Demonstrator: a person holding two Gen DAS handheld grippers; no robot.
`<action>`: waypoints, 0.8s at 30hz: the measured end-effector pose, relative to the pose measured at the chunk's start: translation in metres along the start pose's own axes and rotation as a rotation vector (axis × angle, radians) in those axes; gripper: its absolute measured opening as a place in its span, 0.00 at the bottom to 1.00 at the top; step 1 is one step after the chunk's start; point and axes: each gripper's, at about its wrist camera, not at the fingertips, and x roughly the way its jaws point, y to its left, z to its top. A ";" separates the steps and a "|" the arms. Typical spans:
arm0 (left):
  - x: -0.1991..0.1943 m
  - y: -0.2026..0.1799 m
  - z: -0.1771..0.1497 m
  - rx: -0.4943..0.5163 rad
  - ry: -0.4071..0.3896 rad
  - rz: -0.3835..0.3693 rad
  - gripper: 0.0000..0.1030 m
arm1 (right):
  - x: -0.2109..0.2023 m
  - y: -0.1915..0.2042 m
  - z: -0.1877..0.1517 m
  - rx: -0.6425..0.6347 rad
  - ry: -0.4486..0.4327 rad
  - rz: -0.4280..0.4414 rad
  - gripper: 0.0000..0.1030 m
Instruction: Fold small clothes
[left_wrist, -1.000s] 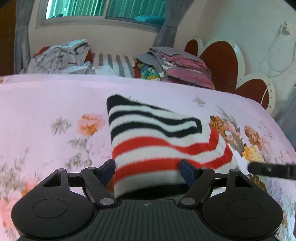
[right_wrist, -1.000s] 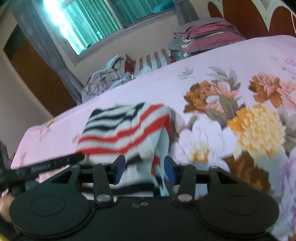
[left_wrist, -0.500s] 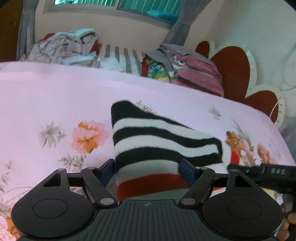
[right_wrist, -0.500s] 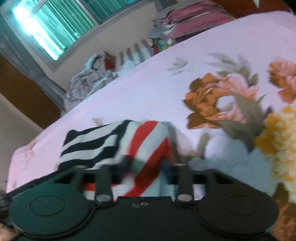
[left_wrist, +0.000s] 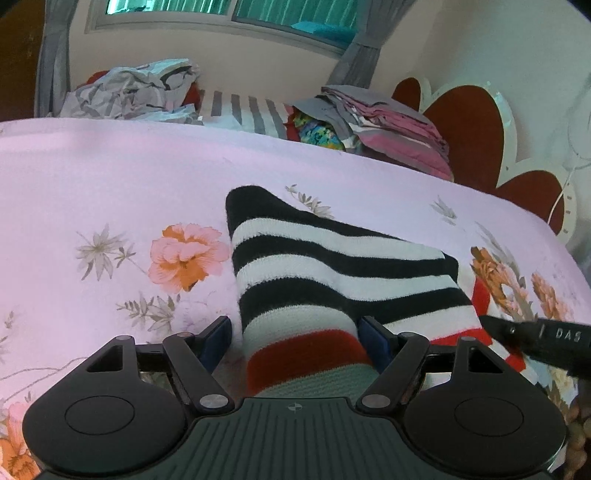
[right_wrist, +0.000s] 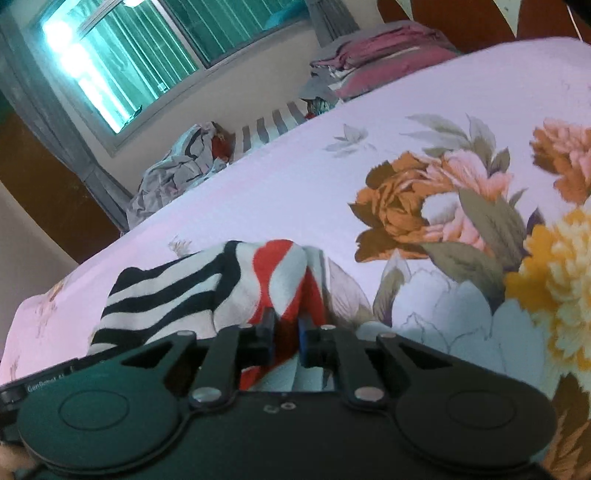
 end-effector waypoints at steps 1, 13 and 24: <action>-0.002 -0.002 0.001 0.006 0.000 0.007 0.73 | -0.004 0.004 0.001 -0.010 -0.004 -0.006 0.12; -0.064 -0.014 -0.014 0.033 -0.029 -0.015 0.73 | -0.065 0.029 -0.015 -0.126 -0.020 0.028 0.28; -0.065 -0.011 -0.038 0.007 0.001 -0.008 0.73 | -0.064 0.012 -0.042 -0.097 0.044 -0.018 0.28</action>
